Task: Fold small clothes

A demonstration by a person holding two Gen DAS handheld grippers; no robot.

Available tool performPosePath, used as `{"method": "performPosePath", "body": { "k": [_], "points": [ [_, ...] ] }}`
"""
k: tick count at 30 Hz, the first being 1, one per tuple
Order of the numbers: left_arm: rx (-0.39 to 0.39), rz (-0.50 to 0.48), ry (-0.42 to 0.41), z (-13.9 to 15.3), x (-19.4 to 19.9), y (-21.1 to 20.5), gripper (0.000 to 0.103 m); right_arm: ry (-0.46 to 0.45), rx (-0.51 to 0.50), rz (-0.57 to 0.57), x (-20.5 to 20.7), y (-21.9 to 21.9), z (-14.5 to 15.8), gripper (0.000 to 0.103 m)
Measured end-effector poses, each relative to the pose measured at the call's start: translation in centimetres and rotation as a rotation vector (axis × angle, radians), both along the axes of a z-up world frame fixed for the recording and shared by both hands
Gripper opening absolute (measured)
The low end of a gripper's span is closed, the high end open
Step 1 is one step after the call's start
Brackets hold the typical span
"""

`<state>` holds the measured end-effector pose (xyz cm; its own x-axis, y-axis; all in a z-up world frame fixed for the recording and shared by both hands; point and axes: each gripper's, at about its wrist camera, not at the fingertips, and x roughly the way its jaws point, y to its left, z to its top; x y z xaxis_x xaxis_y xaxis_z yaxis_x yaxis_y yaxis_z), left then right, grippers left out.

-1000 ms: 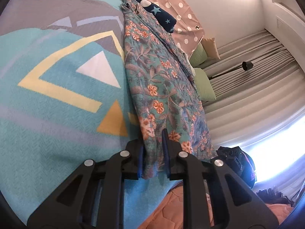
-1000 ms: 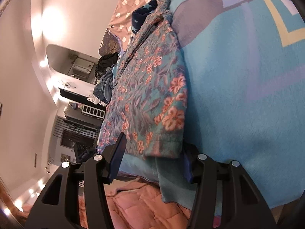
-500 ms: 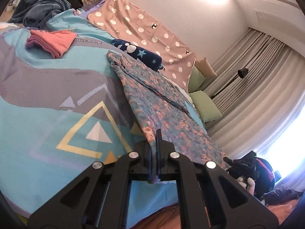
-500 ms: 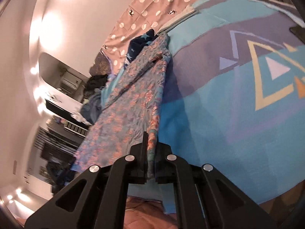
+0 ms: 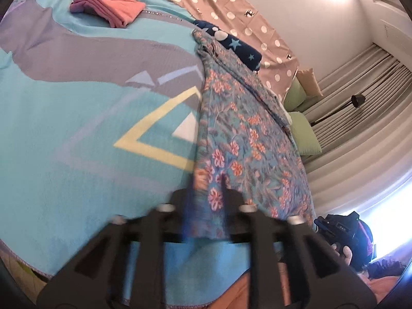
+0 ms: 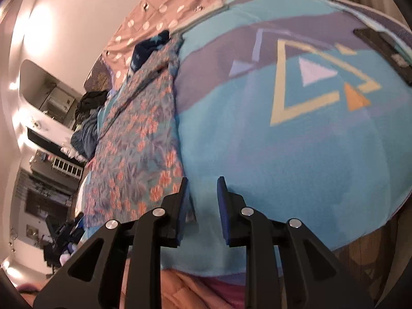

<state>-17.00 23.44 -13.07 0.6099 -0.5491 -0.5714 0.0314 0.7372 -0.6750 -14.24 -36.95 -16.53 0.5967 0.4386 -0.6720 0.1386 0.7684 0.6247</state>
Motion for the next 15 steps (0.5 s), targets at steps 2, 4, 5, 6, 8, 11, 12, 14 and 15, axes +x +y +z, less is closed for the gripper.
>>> {"method": "performPosePath", "body": {
  "k": [2,4,5,6,8,11,12,14,15],
  "points": [
    [0.009,-0.022,0.000,0.1,-0.3,-0.3,0.043,0.002,0.020,0.036,0.2,0.7,-0.4,0.025],
    [0.021,-0.037,0.004,0.1,-0.4,-0.8,0.052,-0.007,0.025,0.065,0.2,1.2,-0.5,0.030],
    [0.029,-0.045,0.007,0.0,-0.4,-1.0,0.053,-0.017,0.035,0.084,0.4,1.6,-0.6,0.033],
    [0.036,-0.045,0.004,0.0,-0.5,-1.3,0.055,-0.028,0.048,0.103,0.6,1.9,-0.7,0.035],
    [0.026,-0.048,-0.001,-0.1,-0.3,-1.7,0.061,-0.042,0.074,0.137,1.3,2.5,-0.9,0.038],
    [0.012,-0.058,-0.014,-0.1,0.1,-2.3,0.063,-0.091,0.109,0.185,2.8,3.5,-0.9,0.054],
    [0.020,-0.059,-0.017,-0.1,0.2,-2.5,0.062,-0.097,0.118,0.191,3.1,3.6,-0.8,0.053],
    [0.011,-0.058,-0.013,0.1,0.5,-2.9,0.048,-0.084,0.177,0.193,3.9,3.6,-0.8,0.022],
    [-0.012,-0.075,-0.006,0.1,0.7,-3.0,0.007,-0.073,0.202,0.200,4.2,3.7,-0.9,0.004]
  ]
}}
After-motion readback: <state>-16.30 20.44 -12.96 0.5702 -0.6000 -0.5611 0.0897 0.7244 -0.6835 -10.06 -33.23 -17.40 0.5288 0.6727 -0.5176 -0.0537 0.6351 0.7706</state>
